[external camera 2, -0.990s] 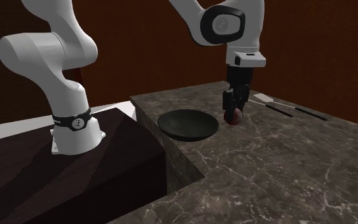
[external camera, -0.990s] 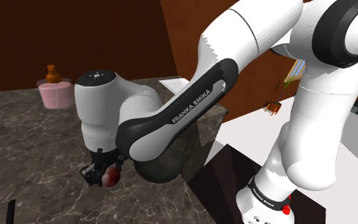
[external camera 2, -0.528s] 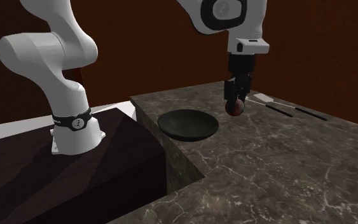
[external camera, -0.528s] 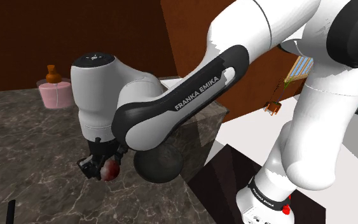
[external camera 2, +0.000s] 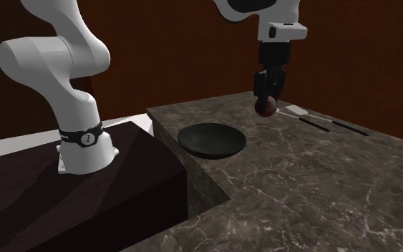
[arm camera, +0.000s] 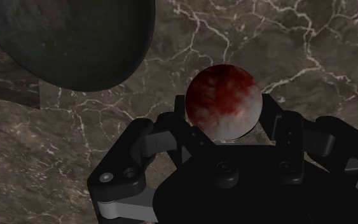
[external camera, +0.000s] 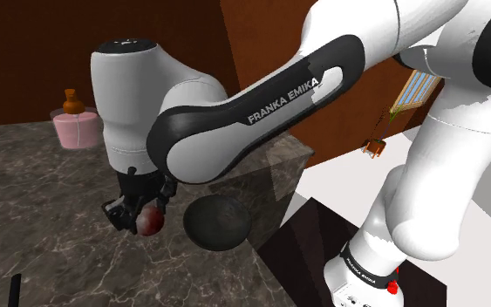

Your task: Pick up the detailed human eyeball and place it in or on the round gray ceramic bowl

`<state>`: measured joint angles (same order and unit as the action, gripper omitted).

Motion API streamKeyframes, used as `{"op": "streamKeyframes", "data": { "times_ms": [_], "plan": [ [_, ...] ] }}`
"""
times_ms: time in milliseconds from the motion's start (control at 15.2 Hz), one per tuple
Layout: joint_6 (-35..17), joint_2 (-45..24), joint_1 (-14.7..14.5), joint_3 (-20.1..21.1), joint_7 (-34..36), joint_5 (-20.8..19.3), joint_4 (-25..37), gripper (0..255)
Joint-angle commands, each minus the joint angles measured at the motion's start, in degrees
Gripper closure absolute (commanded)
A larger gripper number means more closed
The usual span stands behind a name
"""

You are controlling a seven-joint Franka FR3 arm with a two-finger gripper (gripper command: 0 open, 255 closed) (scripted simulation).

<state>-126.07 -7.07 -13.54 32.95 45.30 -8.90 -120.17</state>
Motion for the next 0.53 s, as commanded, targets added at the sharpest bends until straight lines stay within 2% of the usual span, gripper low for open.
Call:
{"op": "streamKeyframes", "data": {
  "times_ms": [0, 396, 462],
  "plan": [
    [1.43, 0.86, 0.1, 0.14, -0.52, 0.72, 0.73, 255],
    [5.44, 3.07, 0.36, 0.31, -1.9, 2.47, 3.0, 255],
    [4.82, 5.5, 1.03, 0.06, -3.5, 4.0, 0.46, 255]
  ]
}}
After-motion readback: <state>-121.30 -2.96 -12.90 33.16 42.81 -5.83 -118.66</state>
